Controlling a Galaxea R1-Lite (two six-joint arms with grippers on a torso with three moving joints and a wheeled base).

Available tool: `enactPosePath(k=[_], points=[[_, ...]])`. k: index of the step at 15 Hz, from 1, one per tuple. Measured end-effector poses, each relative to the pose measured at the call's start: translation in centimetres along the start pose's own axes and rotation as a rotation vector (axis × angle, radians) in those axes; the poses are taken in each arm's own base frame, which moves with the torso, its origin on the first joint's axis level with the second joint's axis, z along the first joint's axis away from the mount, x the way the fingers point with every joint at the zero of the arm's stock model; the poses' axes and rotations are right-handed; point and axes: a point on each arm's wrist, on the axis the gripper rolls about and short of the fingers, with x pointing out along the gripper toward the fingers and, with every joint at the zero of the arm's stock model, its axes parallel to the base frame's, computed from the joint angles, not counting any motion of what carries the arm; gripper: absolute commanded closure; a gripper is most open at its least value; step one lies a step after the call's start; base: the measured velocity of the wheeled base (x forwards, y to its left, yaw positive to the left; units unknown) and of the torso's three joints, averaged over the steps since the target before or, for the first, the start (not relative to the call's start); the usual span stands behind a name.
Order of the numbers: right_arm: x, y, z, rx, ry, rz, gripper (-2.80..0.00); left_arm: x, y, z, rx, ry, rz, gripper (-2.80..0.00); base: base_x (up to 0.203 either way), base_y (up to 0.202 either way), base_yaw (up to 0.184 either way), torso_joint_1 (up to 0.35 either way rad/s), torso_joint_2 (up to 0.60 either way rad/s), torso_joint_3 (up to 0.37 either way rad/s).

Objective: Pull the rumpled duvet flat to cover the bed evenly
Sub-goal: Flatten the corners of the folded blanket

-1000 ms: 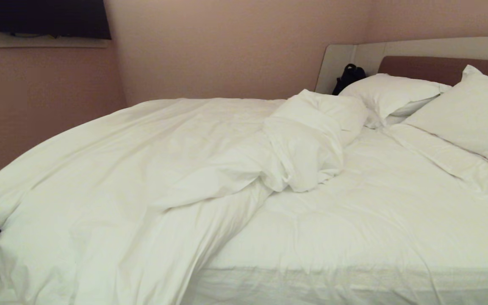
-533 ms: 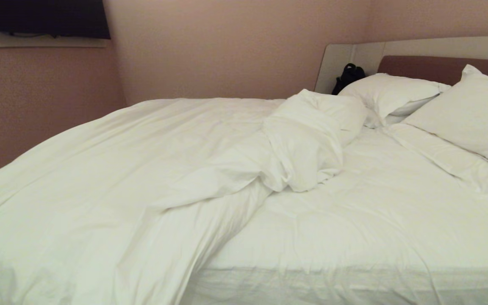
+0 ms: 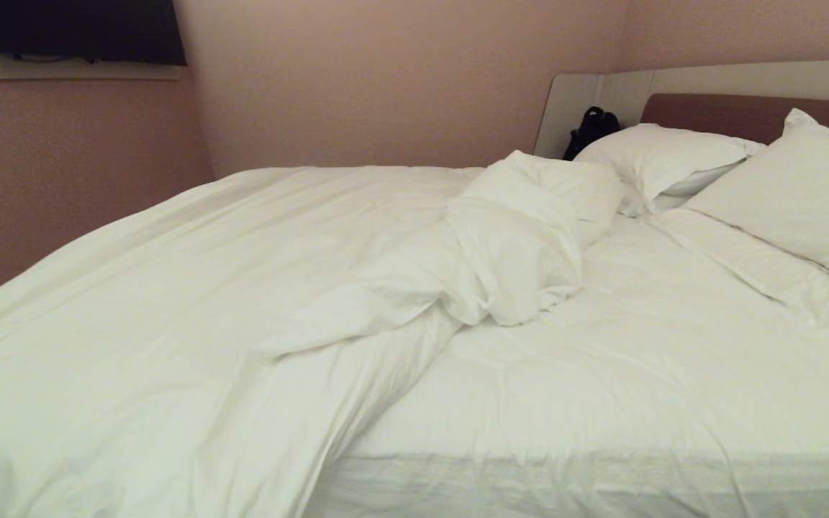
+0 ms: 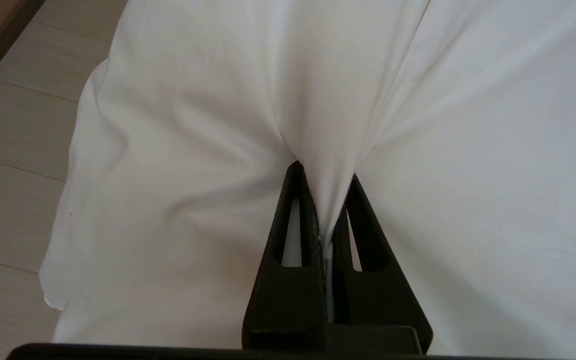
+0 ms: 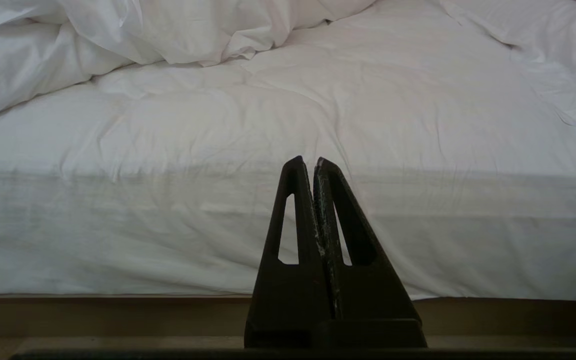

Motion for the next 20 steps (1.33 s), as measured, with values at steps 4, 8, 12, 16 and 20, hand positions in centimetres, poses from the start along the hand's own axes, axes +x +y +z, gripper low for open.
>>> enactPosePath(k=[4, 8, 12, 16, 20], points=[[0.0, 0.0, 0.0, 0.0, 0.0, 0.0, 0.0, -0.1, 0.0, -0.1, -0.003, 0.0, -0.001, 0.0, 0.0, 0.0, 0.0, 0.0, 0.0, 0.0], [0.0, 0.0, 0.0, 0.0, 0.0, 0.0, 0.0, 0.1, 0.0, 0.2, 0.005, -0.002, 0.017, 0.0, 0.0, 0.0, 0.0, 0.0, 0.0, 0.0], [0.0, 0.0, 0.0, 0.0, 0.0, 0.0, 0.0, 0.6, 1.0, 1.0, -0.004, -0.063, 0.183, 0.0, 0.0, 0.0, 0.0, 0.0, 0.0, 0.0], [0.0, 0.0, 0.0, 0.0, 0.0, 0.0, 0.0, 0.9, 1.5, 1.0, -0.012, -0.091, 0.25, 0.0, 0.0, 0.0, 0.0, 0.0, 0.0, 0.0], [0.0, 0.0, 0.0, 0.0, 0.0, 0.0, 0.0, 1.0, 1.5, 0.7, -0.009, -0.081, 0.256, 0.0, 0.0, 0.0, 0.0, 0.0, 0.0, 0.0]])
